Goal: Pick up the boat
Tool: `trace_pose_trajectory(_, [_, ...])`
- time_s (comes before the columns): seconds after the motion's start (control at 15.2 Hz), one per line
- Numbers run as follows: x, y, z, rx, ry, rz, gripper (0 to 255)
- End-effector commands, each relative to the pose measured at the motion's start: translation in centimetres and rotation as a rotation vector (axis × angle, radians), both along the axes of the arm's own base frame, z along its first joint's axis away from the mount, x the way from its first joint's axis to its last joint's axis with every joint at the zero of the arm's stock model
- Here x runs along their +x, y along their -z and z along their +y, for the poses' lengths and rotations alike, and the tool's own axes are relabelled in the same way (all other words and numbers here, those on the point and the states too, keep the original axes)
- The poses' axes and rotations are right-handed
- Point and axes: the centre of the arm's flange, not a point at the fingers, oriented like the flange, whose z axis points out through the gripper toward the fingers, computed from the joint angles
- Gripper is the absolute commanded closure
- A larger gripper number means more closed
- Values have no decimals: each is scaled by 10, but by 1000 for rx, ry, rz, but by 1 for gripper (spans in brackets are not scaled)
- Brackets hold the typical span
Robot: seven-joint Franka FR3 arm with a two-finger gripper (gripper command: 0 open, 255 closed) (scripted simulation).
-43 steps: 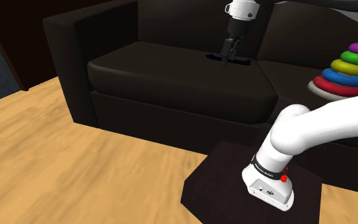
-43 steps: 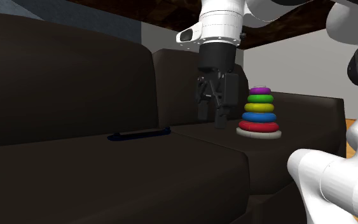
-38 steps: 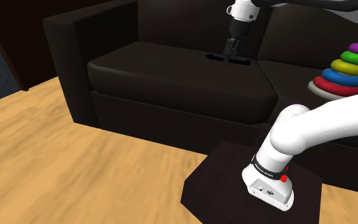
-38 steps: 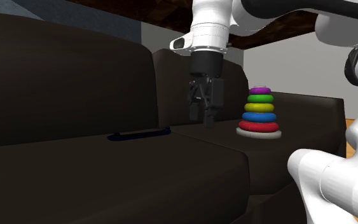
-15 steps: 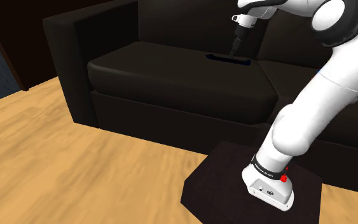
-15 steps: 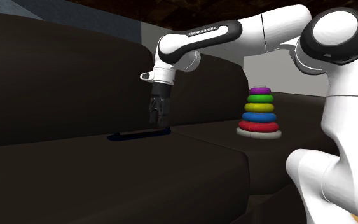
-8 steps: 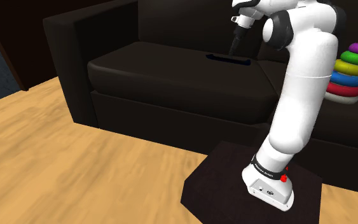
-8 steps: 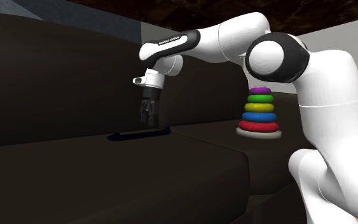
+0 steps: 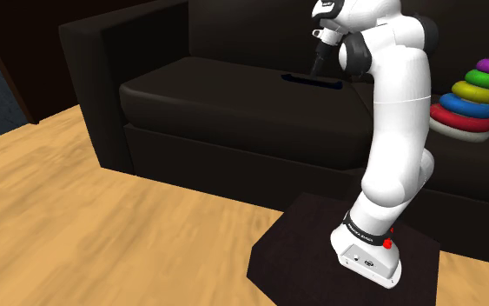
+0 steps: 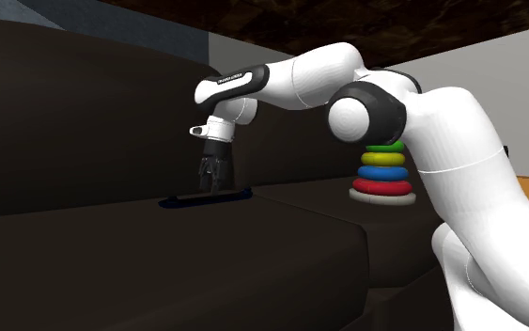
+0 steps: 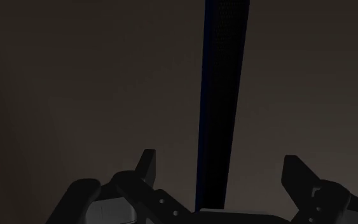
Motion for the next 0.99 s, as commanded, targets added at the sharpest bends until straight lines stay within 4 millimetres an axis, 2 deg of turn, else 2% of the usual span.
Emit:
trace_pose_trajectory(0.0, [0,11,-1,0,0,-1,0])
trace_pose_trajectory(0.2, [0,19,-1,0,0,0,0])
trace_pose_trajectory(0.26, [0,19,-1,0,0,-1,255])
trace_pose_trajectory(0.86, [0,19,-1,0,0,-1,255])
trace_pose_trajectory(0.92, [0,14,-1,0,0,0,255])
